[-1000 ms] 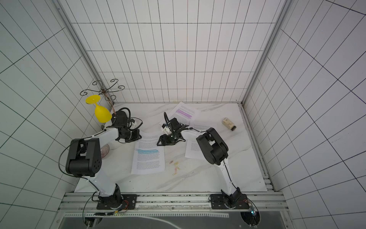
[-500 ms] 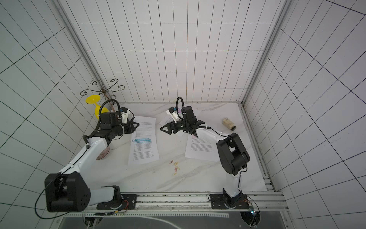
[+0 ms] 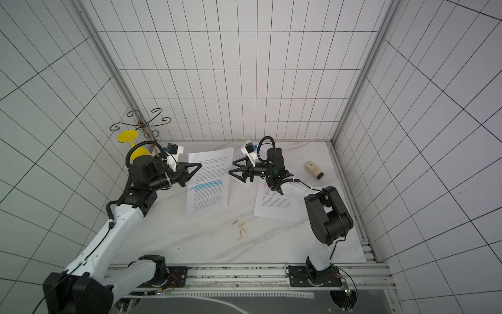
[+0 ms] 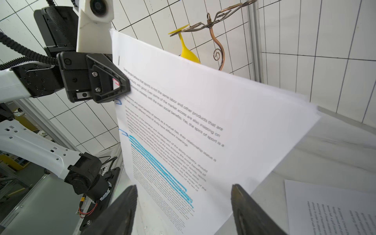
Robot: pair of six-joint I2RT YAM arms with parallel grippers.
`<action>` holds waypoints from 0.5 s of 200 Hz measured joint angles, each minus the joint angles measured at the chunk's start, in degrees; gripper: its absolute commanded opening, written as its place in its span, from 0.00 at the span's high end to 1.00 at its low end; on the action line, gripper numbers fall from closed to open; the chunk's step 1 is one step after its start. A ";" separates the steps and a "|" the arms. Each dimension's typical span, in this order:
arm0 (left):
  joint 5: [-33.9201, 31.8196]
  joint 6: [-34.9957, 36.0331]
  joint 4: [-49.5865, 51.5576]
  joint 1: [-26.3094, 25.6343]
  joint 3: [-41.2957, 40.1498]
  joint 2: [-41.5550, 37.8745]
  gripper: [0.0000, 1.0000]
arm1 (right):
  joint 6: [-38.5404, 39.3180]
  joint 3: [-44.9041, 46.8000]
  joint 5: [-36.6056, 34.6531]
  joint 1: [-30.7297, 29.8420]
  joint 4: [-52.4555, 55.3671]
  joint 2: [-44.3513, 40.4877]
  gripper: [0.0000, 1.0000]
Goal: Unclip the paperclips from the documents
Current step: Pick up the document from the center of the board.
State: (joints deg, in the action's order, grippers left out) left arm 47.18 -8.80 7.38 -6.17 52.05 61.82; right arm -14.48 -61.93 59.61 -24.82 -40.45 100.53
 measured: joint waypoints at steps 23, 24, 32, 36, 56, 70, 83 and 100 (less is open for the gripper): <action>3.72 -0.44 -0.76 -0.13 0.13 0.37 1.00 | -0.02 0.28 0.52 2.12 -1.11 0.00 0.25; 3.93 -0.44 -0.81 -0.15 0.17 0.42 1.00 | -0.02 0.31 0.55 2.19 -1.18 0.00 0.25; 4.81 -0.48 -0.96 -0.26 0.42 0.50 1.00 | -0.07 0.44 0.98 2.73 -1.53 0.00 0.25; 5.18 -0.50 -1.07 -0.37 0.57 0.57 1.00 | -0.24 0.48 1.25 2.86 -1.86 0.00 0.25; 6.49 -0.46 -1.75 -1.31 1.57 1.03 1.00 | -2.80 0.70 2.69 3.48 -5.38 0.00 0.25; 7.28 -0.66 -2.69 -2.10 2.03 1.51 1.00 | -6.10 1.73 3.96 3.26 -10.75 0.00 0.25; 8.09 -0.96 -3.82 -2.95 2.19 2.05 1.00 | -8.87 2.78 4.70 2.93 -15.19 0.02 0.25; 8.96 -1.77 -5.29 -4.20 2.19 2.67 1.00 | -12.09 3.85 5.55 2.56 -20.33 0.37 0.25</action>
State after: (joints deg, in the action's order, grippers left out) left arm 56.14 -10.57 2.09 -10.37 54.24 64.49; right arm -26.57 -58.08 65.17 -22.26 -60.77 100.90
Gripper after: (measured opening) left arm 0.050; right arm 0.751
